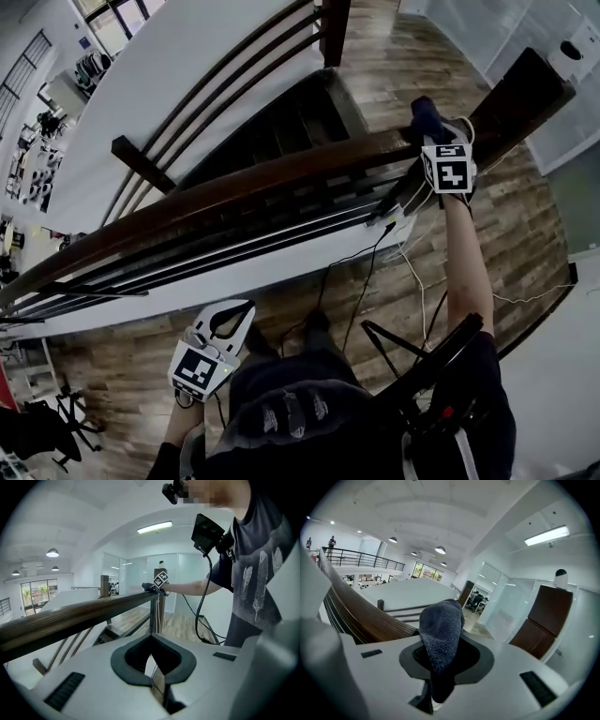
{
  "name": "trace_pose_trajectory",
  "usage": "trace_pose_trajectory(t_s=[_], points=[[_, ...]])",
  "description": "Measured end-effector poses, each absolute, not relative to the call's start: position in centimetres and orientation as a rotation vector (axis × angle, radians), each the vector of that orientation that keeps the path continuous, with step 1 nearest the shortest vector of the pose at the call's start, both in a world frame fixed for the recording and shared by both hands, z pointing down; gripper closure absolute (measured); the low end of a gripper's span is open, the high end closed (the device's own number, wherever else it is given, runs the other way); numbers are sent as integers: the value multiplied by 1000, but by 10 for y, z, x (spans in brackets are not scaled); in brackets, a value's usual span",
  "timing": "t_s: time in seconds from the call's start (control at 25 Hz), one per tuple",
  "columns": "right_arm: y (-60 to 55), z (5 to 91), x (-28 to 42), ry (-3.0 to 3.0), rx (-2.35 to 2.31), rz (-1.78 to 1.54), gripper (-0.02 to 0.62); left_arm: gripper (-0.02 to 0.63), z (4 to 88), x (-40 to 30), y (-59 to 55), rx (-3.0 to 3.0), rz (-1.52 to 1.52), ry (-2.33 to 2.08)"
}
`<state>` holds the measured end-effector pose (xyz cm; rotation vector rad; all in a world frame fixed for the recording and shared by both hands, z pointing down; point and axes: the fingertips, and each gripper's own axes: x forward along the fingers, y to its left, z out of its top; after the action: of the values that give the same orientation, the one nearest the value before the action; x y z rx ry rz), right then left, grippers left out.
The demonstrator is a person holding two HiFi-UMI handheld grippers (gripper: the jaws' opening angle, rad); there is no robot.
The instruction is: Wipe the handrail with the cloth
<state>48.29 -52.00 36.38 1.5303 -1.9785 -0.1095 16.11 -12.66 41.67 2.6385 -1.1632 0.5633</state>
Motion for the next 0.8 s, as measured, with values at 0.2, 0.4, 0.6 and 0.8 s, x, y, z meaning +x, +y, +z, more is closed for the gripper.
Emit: trace_pose_trajectory(t_s=[0.2, 0.4, 0.6, 0.8], points=[[-492, 367, 397, -2084, 1415, -70, 535, 598, 417, 135, -116, 2664, 535, -1175], [-452, 369, 302, -2148, 1355, -9, 535, 598, 421, 65, -86, 2712, 505, -1203], [-415, 374, 209, -2173, 1341, 22, 535, 598, 424, -28, -54, 2722, 498, -1214], [-372, 376, 94, -2211, 1217, -2, 535, 598, 414, -107, -33, 2657, 490, -1318]])
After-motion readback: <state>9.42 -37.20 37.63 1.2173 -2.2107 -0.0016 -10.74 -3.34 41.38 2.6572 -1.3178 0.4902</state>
